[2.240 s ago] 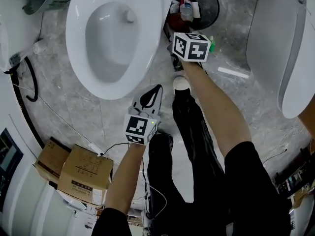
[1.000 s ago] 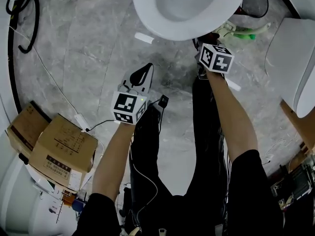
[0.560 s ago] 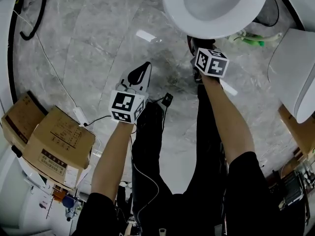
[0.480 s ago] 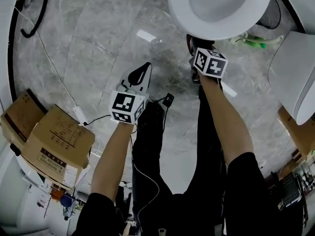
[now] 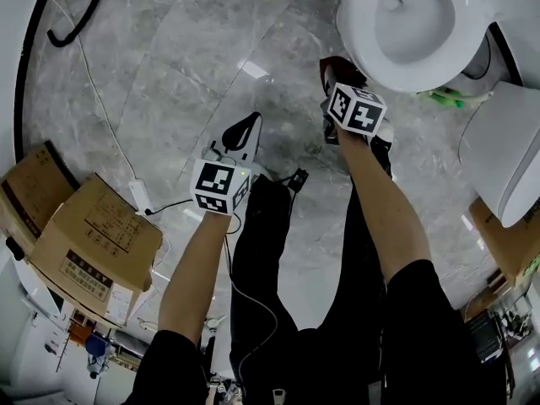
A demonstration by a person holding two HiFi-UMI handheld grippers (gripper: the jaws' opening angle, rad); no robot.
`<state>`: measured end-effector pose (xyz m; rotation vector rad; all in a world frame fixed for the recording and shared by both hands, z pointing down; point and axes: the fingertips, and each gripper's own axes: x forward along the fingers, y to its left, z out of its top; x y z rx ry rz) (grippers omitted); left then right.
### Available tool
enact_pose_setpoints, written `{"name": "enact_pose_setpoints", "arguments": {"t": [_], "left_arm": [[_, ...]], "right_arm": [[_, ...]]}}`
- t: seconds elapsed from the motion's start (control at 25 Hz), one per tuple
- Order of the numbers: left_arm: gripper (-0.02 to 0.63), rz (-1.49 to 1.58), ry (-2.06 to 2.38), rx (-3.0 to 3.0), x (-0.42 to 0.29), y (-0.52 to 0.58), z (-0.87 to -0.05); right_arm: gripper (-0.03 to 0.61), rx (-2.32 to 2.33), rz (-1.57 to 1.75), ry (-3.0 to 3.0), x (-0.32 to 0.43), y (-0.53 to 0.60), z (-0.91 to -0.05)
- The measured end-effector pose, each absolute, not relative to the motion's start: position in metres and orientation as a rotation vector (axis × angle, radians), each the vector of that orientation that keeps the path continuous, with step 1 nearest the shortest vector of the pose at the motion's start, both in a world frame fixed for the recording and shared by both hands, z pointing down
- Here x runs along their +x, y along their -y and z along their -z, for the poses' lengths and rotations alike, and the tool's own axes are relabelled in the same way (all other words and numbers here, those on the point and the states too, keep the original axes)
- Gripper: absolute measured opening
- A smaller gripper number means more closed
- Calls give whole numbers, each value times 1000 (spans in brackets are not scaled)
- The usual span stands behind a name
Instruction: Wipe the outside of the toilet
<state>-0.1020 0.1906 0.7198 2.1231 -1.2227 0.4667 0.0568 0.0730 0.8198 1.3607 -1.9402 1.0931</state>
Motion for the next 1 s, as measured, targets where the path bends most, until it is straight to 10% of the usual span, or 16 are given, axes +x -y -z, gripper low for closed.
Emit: {"name": "enact_pose_setpoints", "arguments": {"t": [1.0], "left_arm": [[9,-333,1308,2353,-266,-96,-310]], "right_arm": [[84,1352,-806,2270,-100,-53,-346]]}}
